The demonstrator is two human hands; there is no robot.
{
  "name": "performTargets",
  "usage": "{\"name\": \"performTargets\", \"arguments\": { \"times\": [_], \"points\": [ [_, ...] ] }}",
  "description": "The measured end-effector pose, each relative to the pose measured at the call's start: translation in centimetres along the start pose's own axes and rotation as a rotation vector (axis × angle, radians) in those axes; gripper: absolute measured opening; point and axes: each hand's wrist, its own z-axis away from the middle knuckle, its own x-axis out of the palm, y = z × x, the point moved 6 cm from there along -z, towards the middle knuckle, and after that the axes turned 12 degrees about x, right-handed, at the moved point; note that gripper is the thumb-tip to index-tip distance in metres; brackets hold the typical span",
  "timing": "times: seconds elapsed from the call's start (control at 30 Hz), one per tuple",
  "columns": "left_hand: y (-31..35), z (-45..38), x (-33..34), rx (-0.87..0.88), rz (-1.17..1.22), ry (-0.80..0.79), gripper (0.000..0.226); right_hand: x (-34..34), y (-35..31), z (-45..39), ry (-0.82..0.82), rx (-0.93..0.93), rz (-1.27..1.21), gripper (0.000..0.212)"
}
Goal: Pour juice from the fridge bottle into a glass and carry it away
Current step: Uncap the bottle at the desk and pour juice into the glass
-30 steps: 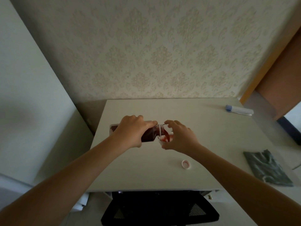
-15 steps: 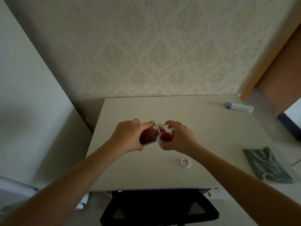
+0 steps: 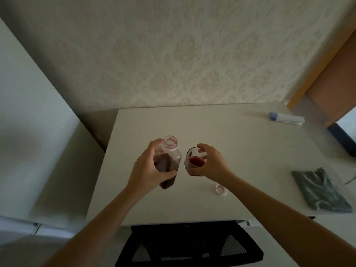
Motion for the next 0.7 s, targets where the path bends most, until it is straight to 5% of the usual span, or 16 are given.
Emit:
{"name": "performTargets", "arguments": {
  "times": [0.7],
  "points": [
    [-7.5, 1.5, 4.7, -0.176, 0.223, 0.080, 0.089, 7.3, 7.6, -4.5, -0.072, 0.114, 0.078, 0.087]
  ]
}}
